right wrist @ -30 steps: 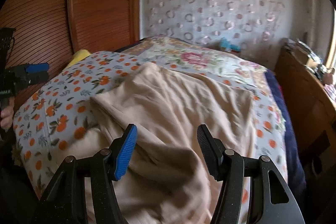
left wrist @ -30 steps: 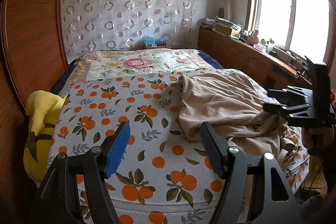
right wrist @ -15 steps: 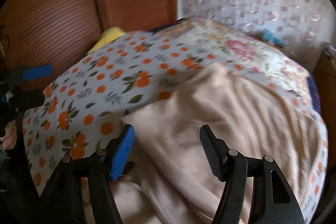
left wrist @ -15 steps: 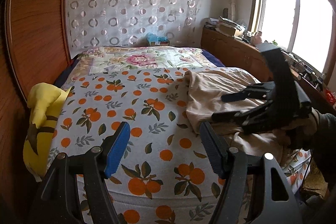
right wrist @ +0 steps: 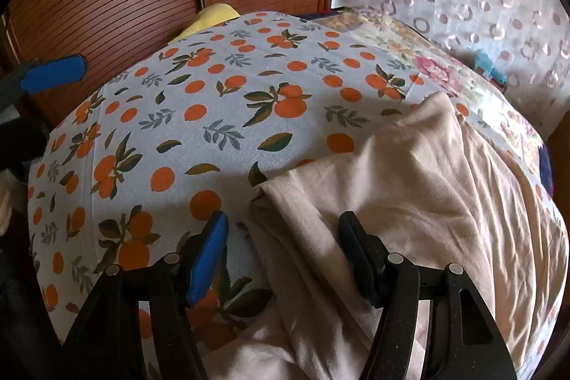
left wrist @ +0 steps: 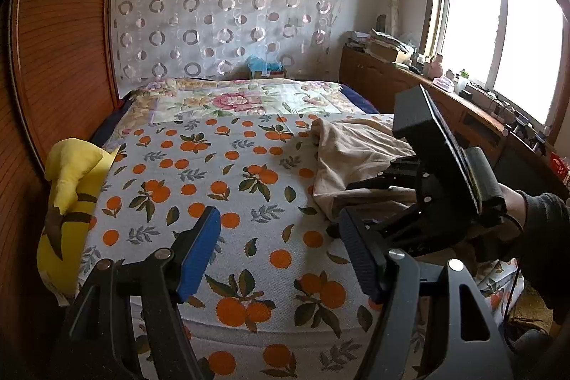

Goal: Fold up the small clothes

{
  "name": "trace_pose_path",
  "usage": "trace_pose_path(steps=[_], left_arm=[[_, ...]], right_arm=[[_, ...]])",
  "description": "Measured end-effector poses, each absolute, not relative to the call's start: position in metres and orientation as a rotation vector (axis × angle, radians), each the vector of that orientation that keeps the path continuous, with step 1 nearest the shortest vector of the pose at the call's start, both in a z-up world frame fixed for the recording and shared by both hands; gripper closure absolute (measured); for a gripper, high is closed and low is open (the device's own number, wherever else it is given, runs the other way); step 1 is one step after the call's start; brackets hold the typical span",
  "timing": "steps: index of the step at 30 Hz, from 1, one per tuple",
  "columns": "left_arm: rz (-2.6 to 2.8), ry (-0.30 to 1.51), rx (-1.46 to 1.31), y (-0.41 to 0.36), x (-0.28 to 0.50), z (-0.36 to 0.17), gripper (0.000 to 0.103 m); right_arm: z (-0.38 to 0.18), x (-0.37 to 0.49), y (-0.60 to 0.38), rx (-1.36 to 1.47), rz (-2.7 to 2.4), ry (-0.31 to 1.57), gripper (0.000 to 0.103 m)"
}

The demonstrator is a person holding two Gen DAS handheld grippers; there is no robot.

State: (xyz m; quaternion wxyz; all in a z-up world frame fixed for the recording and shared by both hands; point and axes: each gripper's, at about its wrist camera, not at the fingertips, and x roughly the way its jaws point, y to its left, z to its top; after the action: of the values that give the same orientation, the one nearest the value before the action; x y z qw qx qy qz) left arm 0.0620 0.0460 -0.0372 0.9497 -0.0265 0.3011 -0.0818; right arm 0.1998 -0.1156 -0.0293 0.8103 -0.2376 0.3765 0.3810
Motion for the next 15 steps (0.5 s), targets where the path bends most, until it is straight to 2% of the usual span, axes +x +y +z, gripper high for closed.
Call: trace_pose_path(steps=[2, 4, 5, 10, 11, 15], left_arm=[[-0.166, 0.612, -0.054, 0.046, 0.062, -0.037, 0.033], [-0.168, 0.611, -0.055, 0.046, 0.062, -0.037, 0.033], [-0.168, 0.611, -0.054, 0.046, 0.062, -0.037, 0.033], [-0.172, 0.61, -0.051, 0.045, 0.061, -0.034, 0.033], [-0.174, 0.611, -0.05, 0.044, 0.06, -0.033, 0.033], [-0.19, 0.615, -0.047, 0.04, 0.06, -0.032, 0.033]], right_arm=[[-0.031, 0.197, -0.112, -0.508, 0.81, 0.799, 0.039], [-0.034, 0.196, -0.109, -0.502, 0.811, 0.791, 0.05], [-0.034, 0.196, -0.109, -0.501, 0.81, 0.784, 0.064], [-0.035, 0.194, -0.108, -0.511, 0.808, 0.774, 0.085], [-0.035, 0.195, -0.108, -0.514, 0.802, 0.775, 0.092], [-0.013, 0.203, -0.124, -0.44, 0.793, 0.74, 0.094]])
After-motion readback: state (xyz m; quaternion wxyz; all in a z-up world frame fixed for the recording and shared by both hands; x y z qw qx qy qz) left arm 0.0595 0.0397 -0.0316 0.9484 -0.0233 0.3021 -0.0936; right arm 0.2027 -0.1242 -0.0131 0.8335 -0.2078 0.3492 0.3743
